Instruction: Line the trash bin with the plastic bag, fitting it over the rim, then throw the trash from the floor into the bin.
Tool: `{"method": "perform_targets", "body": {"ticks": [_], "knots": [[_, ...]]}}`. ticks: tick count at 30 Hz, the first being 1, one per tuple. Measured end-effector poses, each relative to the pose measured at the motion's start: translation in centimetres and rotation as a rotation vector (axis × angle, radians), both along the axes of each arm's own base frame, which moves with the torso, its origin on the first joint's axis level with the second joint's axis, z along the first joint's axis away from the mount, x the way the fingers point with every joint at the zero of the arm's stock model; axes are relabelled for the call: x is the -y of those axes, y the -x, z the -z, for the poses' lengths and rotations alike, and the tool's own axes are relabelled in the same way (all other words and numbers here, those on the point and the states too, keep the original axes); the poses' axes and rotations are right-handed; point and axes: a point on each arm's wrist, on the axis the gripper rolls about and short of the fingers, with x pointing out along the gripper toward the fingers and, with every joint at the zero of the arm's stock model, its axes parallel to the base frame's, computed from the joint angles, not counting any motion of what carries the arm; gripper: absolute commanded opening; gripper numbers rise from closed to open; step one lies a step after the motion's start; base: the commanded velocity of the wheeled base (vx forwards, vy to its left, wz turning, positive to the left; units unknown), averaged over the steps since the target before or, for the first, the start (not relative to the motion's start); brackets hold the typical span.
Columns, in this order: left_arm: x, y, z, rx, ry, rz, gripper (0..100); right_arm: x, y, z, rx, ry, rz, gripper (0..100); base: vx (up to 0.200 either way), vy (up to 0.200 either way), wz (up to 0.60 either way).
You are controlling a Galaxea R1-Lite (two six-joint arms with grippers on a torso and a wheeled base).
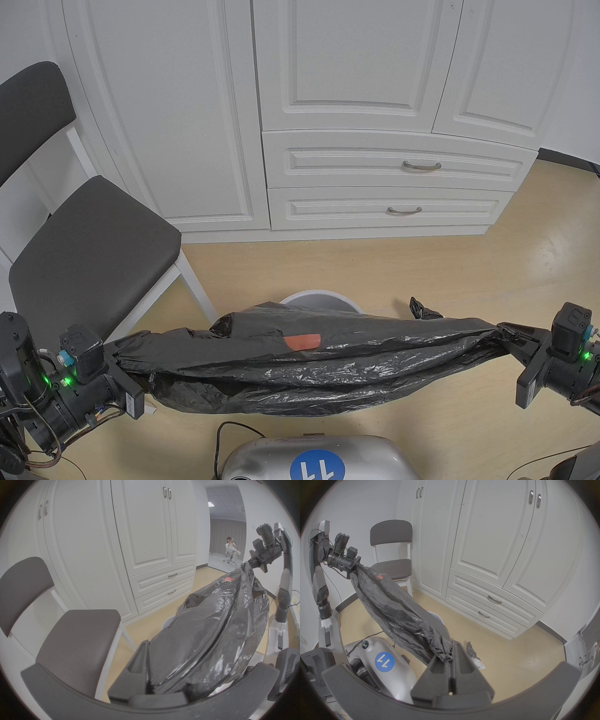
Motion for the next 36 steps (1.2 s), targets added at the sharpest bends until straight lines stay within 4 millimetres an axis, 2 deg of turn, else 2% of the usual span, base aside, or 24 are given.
{"method": "perform_targets", "body": {"ticks": [17, 29, 36], "knots": [[0.3, -0.3, 0.4, -0.01, -0.023, -0.001, 0, -0.9, -0.6, 1.2, -0.043, 0.046, -0.011, 0, 0.0, 0.0, 0.0], [0.8, -0.5, 0.9, -0.034, -0.025, 0.014, 0, -1.6, -1.3, 1.2, -0.017, 0.008, -0.011, 0, 0.0, 0.0, 0.0], [2.1, -1.4, 0.2, 0.046, 0.078, 0.037, 0, -2.5, -1.9, 1.2, 0.042, -0.06, -0.02, 0, 0.0, 0.0, 0.0]]}}
